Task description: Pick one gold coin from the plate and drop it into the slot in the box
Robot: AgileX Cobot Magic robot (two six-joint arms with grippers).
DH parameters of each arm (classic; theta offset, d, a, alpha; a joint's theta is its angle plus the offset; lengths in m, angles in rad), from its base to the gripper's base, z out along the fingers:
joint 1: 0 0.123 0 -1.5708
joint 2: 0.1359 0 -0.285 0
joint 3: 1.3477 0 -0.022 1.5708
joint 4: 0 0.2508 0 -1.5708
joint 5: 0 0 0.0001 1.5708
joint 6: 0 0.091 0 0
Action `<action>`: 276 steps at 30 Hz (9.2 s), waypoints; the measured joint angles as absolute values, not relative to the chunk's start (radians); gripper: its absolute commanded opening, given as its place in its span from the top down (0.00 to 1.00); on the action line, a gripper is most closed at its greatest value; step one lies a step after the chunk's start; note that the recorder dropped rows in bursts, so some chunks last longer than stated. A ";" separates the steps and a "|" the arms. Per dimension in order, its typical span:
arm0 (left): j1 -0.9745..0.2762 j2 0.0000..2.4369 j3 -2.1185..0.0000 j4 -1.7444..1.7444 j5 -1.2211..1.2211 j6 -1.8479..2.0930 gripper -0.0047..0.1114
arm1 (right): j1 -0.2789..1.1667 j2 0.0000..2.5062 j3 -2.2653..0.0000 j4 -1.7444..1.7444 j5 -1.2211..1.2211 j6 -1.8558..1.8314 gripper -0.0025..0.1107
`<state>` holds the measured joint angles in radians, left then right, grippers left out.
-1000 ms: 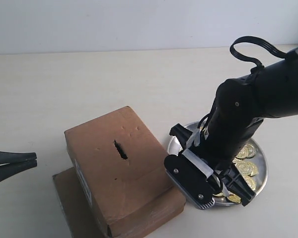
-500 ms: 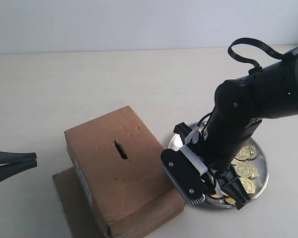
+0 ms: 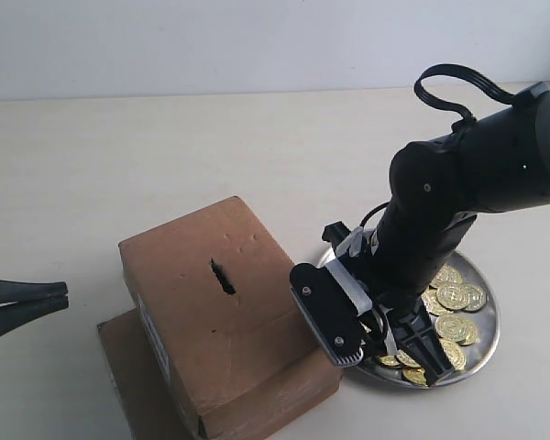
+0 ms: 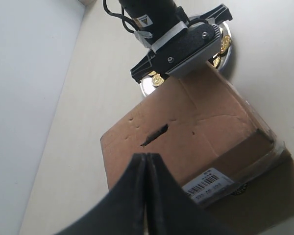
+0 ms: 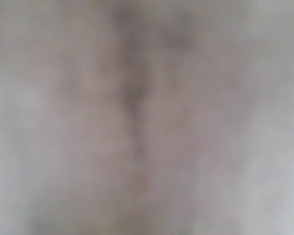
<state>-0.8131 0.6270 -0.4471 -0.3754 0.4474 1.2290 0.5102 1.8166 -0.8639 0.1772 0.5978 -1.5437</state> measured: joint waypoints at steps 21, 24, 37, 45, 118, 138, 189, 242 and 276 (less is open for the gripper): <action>-0.813 0.627 -0.447 -0.375 0.447 1.229 0.96 | 0.510 1.819 -0.866 0.177 0.602 -1.529 0.65; -0.813 0.627 -0.447 -0.375 0.447 1.229 0.96 | 0.510 1.819 -0.868 0.177 0.602 -1.523 0.65; -0.813 0.627 -0.447 -0.375 0.447 1.229 0.96 | 0.510 1.819 -0.872 0.177 0.602 -1.519 0.52; -0.813 0.627 -0.447 -0.375 0.447 1.229 0.96 | 0.510 1.819 -0.872 0.177 0.596 -1.480 0.52; -0.967 0.845 -0.447 -0.409 0.230 1.978 0.52 | 0.461 1.275 -0.874 0.723 0.857 -1.520 0.64; -1.150 1.027 -0.556 -0.335 0.118 2.089 0.54 | 0.603 1.341 -0.874 0.742 0.903 -1.515 0.64; -1.150 1.142 -0.624 -0.289 0.234 2.060 0.96 | 0.603 1.344 -0.874 0.765 0.904 -1.513 0.61; -0.869 1.643 -1.104 0.000 0.838 1.778 0.96 | 0.608 0.415 -0.673 0.299 1.140 -0.654 0.43; -0.790 0.934 -0.992 0.006 0.705 0.839 0.96 | 0.608 0.328 -0.501 -0.346 0.285 0.145 0.98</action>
<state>-0.7902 0.9345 -0.9919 0.0055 0.7054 0.8387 0.6077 0.3283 -0.5013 -0.3460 0.2854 0.1450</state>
